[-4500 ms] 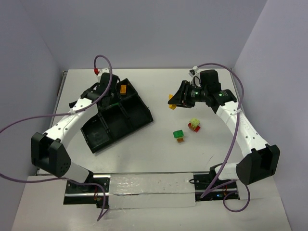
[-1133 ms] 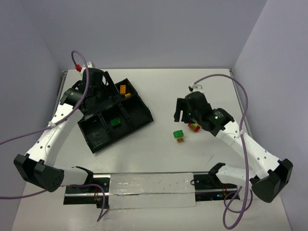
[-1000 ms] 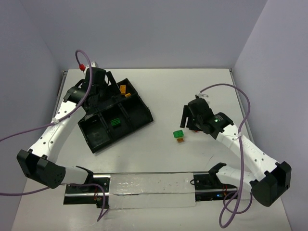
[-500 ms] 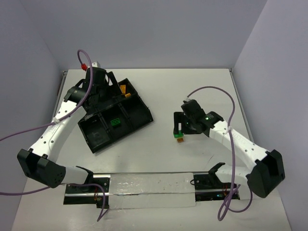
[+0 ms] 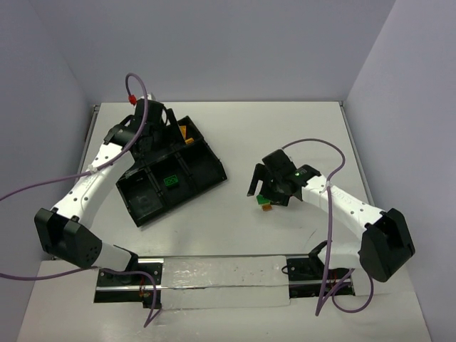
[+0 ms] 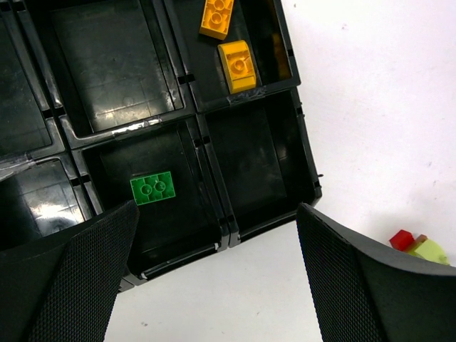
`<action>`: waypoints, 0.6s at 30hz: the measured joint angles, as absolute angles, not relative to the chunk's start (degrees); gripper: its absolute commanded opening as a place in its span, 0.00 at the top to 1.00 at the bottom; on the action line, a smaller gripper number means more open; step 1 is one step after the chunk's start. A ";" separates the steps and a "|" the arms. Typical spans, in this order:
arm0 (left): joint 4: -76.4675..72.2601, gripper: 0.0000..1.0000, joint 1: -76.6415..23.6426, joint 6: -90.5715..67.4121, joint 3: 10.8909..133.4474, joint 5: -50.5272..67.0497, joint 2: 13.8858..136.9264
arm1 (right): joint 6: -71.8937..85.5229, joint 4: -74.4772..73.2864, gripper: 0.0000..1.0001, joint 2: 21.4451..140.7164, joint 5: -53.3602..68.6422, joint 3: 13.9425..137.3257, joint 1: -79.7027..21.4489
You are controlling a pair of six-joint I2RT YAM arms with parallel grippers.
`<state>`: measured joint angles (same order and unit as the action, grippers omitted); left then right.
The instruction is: Sort the legos into containers by color
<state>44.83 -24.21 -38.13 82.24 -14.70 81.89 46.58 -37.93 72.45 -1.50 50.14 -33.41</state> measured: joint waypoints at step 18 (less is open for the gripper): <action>44.84 0.01 -24.21 -35.81 82.24 -15.40 82.10 | 58.61 -35.97 0.02 73.72 -6.70 48.79 -33.39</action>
<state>44.84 -24.21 -35.81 82.24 -15.40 82.10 58.61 -35.97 73.72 -6.70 48.79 -33.39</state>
